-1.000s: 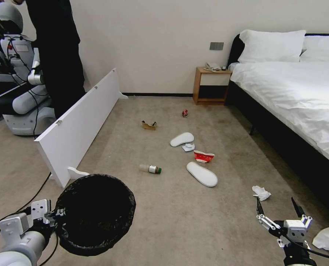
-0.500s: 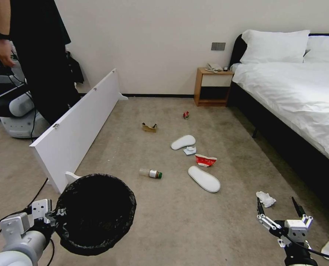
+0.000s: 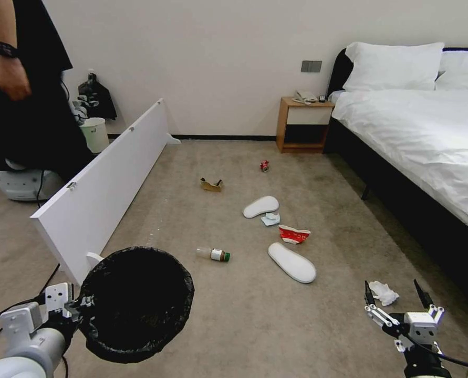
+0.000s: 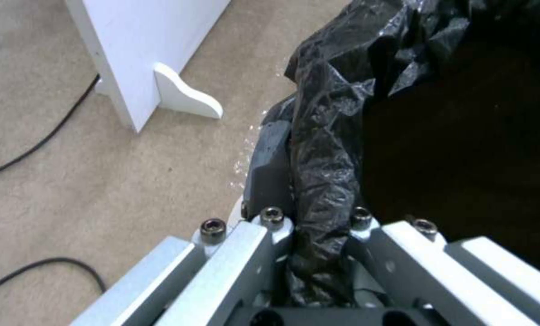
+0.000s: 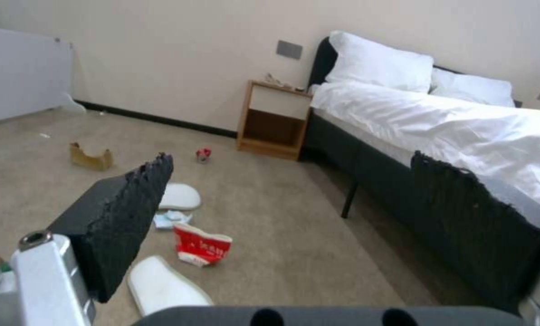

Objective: Pick up the trash bin, then pick up the garbage from the floor and place it into the trash bin.

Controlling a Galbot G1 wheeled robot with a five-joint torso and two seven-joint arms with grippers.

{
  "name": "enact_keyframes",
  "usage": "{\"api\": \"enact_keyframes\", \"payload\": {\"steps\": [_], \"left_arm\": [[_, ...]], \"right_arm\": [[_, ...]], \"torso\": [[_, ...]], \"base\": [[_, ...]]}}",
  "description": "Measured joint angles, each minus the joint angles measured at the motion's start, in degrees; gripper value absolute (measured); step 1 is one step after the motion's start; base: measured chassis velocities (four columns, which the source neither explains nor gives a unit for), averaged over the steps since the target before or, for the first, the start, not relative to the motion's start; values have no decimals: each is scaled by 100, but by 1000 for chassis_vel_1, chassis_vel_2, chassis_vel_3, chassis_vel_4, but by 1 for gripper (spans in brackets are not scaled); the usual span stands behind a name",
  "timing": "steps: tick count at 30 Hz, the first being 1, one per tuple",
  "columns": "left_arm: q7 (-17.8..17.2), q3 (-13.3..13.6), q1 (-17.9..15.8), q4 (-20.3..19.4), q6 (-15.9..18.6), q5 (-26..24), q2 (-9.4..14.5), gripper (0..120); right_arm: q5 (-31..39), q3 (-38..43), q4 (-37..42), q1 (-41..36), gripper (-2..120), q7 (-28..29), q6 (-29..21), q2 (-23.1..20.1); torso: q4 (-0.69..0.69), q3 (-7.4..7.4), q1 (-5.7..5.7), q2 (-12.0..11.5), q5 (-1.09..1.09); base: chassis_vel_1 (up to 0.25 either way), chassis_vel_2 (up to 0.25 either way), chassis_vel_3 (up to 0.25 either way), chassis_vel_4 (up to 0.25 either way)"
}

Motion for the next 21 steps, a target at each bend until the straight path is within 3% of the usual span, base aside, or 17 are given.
{"api": "enact_keyframes", "payload": {"steps": [21], "left_arm": [[-8,30,-36,-1,0,8,1,2]], "right_arm": [[78,12,36,-5,100,-20,-7,-18]], "torso": [[0,0,0,0,0]], "base": [[-94,92,92,-93]]}}
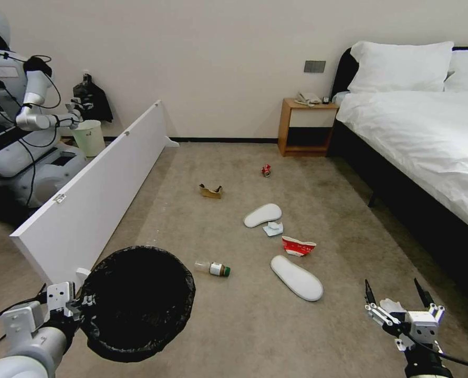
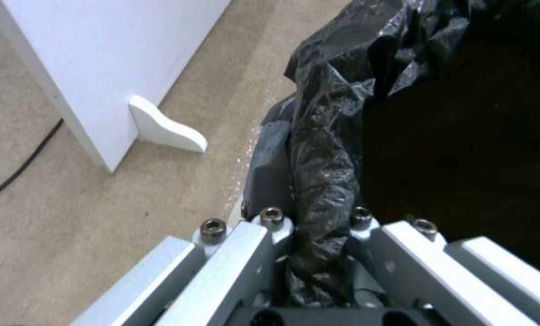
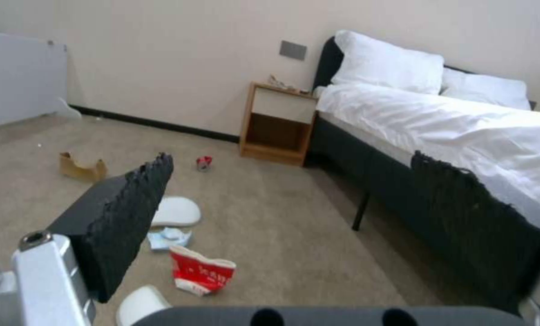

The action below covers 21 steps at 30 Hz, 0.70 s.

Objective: Pick up the trash bin, then pick up the garbage from the floor and place it into the trash bin.

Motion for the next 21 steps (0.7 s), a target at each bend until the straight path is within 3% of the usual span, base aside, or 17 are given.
{"api": "enact_keyframes", "payload": {"steps": [21], "left_arm": [[-11,25,-10,3,0,13,-6,2]], "right_arm": [[14,2,10,2,100,-10,-2,0]], "torso": [[0,0,0,0,0]], "base": [[-99,100,95,-96]]}}
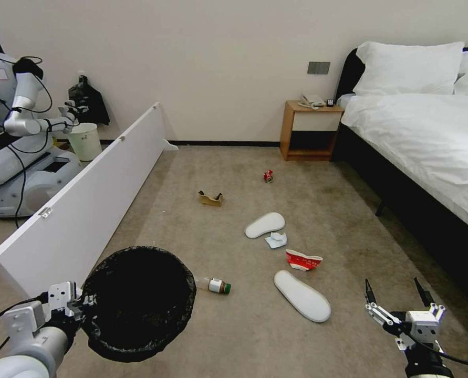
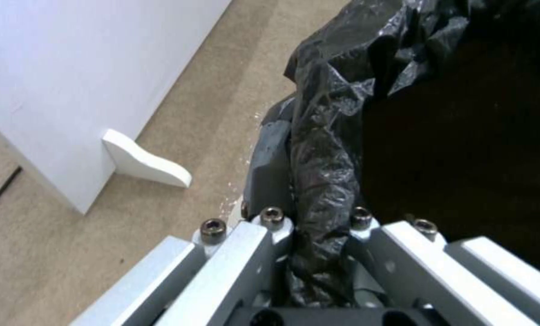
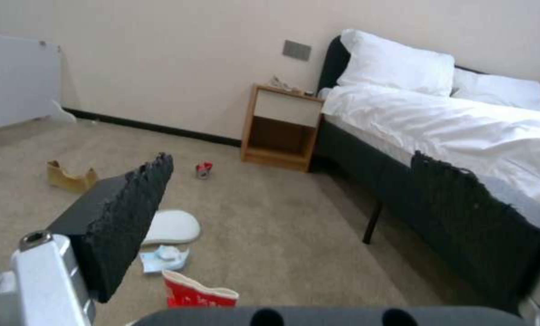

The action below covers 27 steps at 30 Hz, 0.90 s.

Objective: Pick up the trash bin, then pick up the garbage from the floor and place it into the trash bin.

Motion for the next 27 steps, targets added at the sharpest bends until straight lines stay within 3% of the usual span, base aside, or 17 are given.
{"api": "enact_keyframes", "payload": {"steps": [15,27], "left_arm": [[-2,-64,15,15,0,-9,34,2],[23,-157,63,14,0,-60,51,2]], "right_arm": [[-156,308,-111,1,100,390,-175,-147],[790,1280,-351,-421,100,271,-714,-815]], "torso": [[-1,0,0,0,0],[-1,0,0,0,1]], "base": [[-34,31,32,-35],[0,0,0,0]]}}
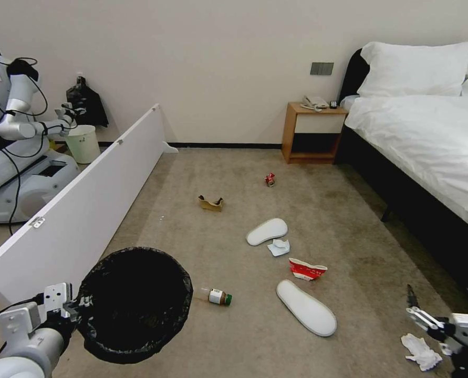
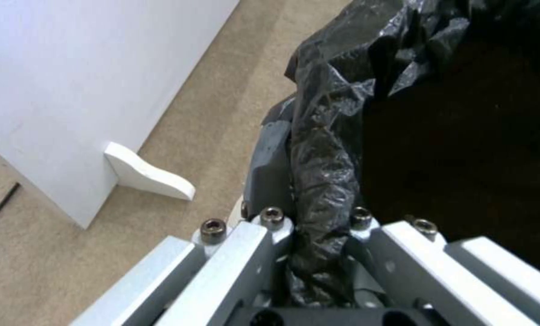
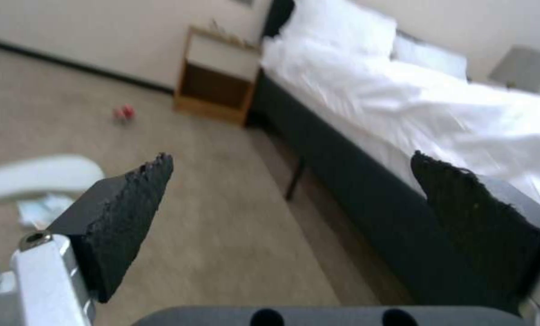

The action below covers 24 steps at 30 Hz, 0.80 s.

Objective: Pick up the trash bin, then pick up the garbage from the floor and place it into the trash bin.

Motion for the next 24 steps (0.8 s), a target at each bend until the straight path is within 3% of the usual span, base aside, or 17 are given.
{"api": "enact_keyframes", "payload": {"steps": [4,12,17,24], "left_arm": [[12,-33,-11,33,0,-34,31,2],[50,-58,-10,69,0,-57,63,2],[59,-101,-17,71,0,-85,77,2],[58,-108,-14,66,0,-75,71,2]], "right_arm": [[231,345,-426,-138,100,-87,-331,-359],[97,477,-1256,-95,100,-211,-643,-592],[-125,516,-2445,226,100,-400,-549,-616],[-201,467,-3513,662,100,-519,-363,-473]], "torso": [[1,-1,0,0,0],[0,-1,0,0,0],[0,-1,0,0,2],[0,-1,0,0,0]], "base": [[0,0,0,0],[0,0,0,0],[0,0,0,0],[0,0,0,0]]}}
